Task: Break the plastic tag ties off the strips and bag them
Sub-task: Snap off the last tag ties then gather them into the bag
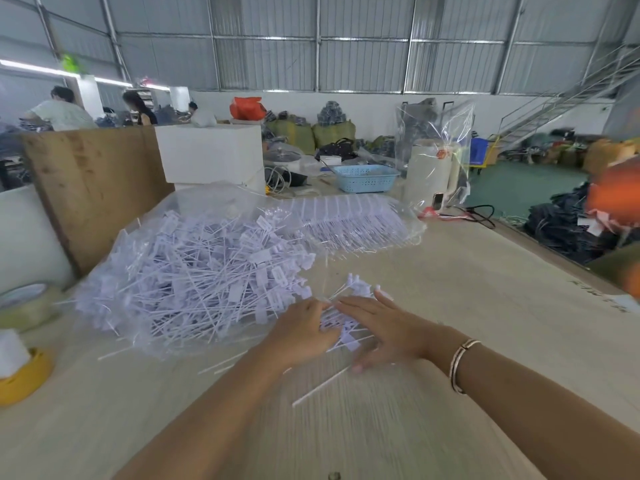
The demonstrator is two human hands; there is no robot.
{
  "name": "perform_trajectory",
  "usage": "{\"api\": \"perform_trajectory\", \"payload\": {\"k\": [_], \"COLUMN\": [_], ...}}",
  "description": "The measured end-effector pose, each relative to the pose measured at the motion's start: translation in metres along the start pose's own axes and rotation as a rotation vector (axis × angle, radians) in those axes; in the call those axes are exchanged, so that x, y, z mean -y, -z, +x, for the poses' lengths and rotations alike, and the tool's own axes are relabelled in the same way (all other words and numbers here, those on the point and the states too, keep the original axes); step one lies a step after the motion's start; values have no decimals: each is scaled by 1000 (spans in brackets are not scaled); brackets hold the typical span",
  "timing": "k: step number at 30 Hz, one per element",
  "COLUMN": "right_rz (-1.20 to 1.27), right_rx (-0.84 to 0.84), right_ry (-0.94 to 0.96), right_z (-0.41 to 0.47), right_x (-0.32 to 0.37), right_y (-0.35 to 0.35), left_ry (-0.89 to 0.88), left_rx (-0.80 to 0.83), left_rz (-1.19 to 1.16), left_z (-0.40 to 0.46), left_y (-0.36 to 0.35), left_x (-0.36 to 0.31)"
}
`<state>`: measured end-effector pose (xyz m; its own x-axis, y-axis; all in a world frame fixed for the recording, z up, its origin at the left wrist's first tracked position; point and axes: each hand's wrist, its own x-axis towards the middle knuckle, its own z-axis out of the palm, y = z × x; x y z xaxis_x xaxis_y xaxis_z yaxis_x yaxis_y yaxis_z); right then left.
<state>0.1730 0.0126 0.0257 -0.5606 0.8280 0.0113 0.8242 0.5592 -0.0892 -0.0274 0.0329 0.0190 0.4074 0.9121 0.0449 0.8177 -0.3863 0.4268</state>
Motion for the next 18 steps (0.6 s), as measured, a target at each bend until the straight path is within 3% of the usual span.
{"api": "perform_trajectory", "payload": {"k": [2,6,11,18], "right_rz": [37,27,-128,150], "right_rx": [51,127,200,250], "right_ry": [-45,-84,-42,-162], "right_z": [3,15,43,37], "right_x": [3,-1,4,-4], "right_y": [2,13,35,32], "left_ry": [9,30,90,-57], "left_rx": [18,7,-141,-113], "left_rz": [96,7,-378,94], "left_z": [1,3,-2,-4], "left_y": [-1,-2,-3,-9], "left_x": [-1,-1,6,-5]}}
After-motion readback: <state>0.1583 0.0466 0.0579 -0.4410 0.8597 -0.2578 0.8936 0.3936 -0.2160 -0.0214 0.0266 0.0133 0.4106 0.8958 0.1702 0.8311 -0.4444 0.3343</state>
